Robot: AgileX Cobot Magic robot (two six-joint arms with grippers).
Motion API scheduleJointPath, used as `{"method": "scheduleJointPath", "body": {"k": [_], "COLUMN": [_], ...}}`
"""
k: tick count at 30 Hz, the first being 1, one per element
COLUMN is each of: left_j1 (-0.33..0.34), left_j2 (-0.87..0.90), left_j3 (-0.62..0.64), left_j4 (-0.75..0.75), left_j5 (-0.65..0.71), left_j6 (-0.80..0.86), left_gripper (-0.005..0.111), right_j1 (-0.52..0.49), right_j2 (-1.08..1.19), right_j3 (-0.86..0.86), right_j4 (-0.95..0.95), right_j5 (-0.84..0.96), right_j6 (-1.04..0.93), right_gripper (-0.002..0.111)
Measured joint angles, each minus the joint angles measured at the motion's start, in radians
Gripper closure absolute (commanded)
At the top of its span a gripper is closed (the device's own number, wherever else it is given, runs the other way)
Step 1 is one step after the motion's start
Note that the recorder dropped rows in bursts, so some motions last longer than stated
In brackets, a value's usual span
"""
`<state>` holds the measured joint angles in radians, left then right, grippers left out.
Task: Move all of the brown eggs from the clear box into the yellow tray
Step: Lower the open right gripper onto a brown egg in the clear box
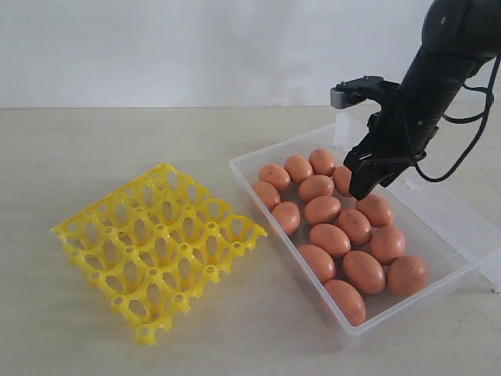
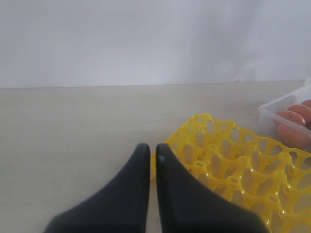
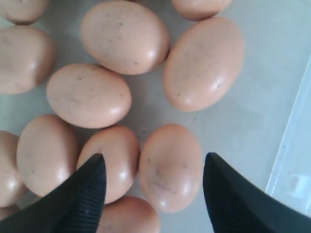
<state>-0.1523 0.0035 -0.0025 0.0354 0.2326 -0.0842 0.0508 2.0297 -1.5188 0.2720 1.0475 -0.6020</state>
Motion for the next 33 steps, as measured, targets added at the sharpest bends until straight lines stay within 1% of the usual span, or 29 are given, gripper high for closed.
{"method": "scheduleJointPath", "body": {"k": [14, 15, 16, 17, 19, 21, 22, 23, 30, 33], "left_j1": [0.000, 0.000, 0.000, 0.000, 0.000, 0.000, 0.000, 0.000, 0.000, 0.000], "left_j2": [0.000, 0.000, 0.000, 0.000, 0.000, 0.000, 0.000, 0.000, 0.000, 0.000], "left_j3": [0.000, 0.000, 0.000, 0.000, 0.000, 0.000, 0.000, 0.000, 0.000, 0.000], "left_j4": [0.000, 0.000, 0.000, 0.000, 0.000, 0.000, 0.000, 0.000, 0.000, 0.000], "left_j5": [0.000, 0.000, 0.000, 0.000, 0.000, 0.000, 0.000, 0.000, 0.000, 0.000], "left_j6": [0.000, 0.000, 0.000, 0.000, 0.000, 0.000, 0.000, 0.000, 0.000, 0.000], "left_gripper": [0.103, 0.103, 0.103, 0.103, 0.103, 0.103, 0.103, 0.103, 0.103, 0.103], "right_j1": [0.000, 0.000, 0.000, 0.000, 0.000, 0.000, 0.000, 0.000, 0.000, 0.000], "right_j2": [0.096, 0.104, 0.109, 0.111, 0.114, 0.114, 0.114, 0.114, 0.114, 0.111], "right_j3": [-0.005, -0.005, -0.005, -0.005, -0.005, -0.005, -0.005, -0.005, -0.005, -0.005], "right_j4": [-0.009, -0.011, -0.011, -0.011, -0.011, -0.013, -0.013, -0.013, -0.013, -0.013], "right_j5": [-0.044, -0.050, -0.057, -0.061, -0.069, -0.071, -0.071, -0.071, -0.042, -0.041], "right_j6": [0.021, 0.032, 0.044, 0.055, 0.068, 0.076, 0.079, 0.081, 0.083, 0.115], "right_gripper": [0.056, 0.057, 0.060, 0.066, 0.080, 0.098, 0.106, 0.108, 0.108, 0.108]}}
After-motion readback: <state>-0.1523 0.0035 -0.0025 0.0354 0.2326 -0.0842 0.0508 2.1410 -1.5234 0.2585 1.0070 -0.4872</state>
